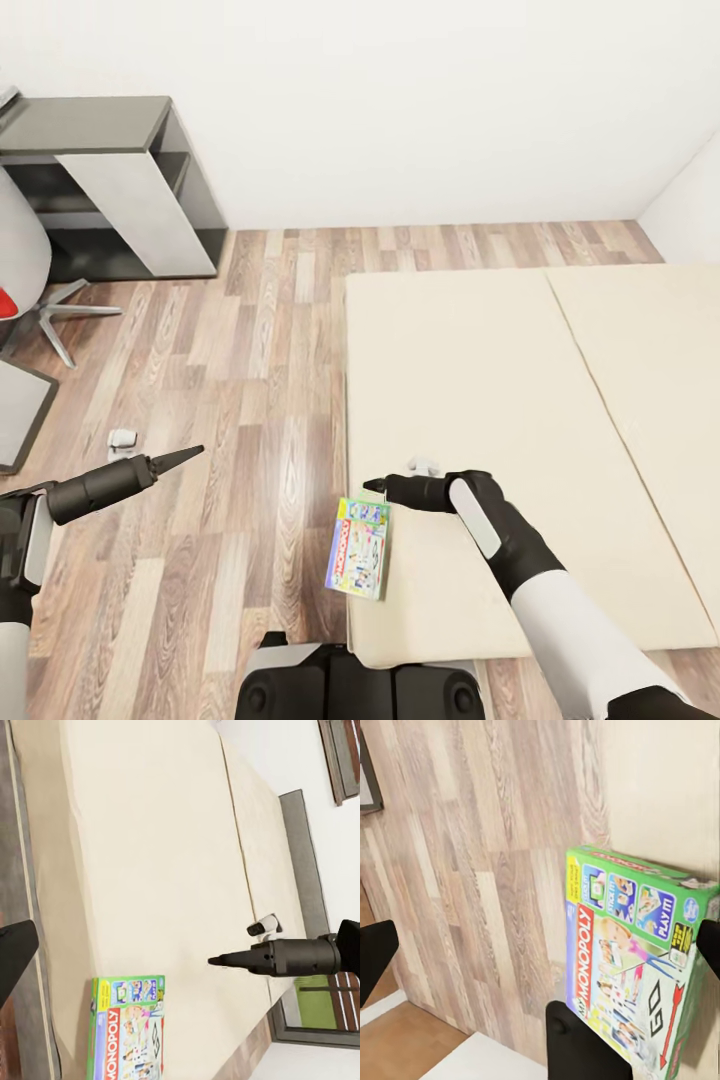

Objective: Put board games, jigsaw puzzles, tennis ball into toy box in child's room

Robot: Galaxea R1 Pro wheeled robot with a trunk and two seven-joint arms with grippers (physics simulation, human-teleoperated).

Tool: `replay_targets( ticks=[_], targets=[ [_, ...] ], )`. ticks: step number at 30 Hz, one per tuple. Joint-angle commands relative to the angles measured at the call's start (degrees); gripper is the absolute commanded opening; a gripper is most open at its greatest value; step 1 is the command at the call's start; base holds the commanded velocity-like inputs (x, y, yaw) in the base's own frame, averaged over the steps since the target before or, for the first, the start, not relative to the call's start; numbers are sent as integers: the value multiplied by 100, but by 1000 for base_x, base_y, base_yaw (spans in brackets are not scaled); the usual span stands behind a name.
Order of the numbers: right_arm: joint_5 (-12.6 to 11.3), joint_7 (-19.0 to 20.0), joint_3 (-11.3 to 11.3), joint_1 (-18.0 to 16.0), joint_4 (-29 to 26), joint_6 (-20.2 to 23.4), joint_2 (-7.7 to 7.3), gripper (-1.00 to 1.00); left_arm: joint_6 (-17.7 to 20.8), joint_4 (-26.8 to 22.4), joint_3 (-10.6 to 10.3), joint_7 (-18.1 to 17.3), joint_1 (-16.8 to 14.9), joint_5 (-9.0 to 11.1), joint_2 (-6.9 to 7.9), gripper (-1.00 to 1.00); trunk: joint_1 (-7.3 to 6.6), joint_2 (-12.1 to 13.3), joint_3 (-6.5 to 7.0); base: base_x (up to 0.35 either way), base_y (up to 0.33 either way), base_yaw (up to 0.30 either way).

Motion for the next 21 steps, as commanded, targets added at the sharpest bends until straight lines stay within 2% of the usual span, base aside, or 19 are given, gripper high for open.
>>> replay_targets(
  ticks=[1,4,9,21],
  targets=[
    [30,38,-104,-2,-3,22,-21,100,59,-1,1,-18,-3,7,3,100,3,-8,3,0,0,22],
    [27,55,-312,-2,-3,28,-162,100,59,-2,-11,-15,-3,5,2,100,3,-8,30,0,0,11],
    [26,57,-411,-2,-3,61,-274,100,65,-2,-41,-10,-3,-2,-9,100,3,-8,76,0,0,3],
    [52,38,-399,-2,-7,28,-209,100,62,18,-30,-16,11,5,-11,100,3,-8,188,0,0,0]
  ],
)
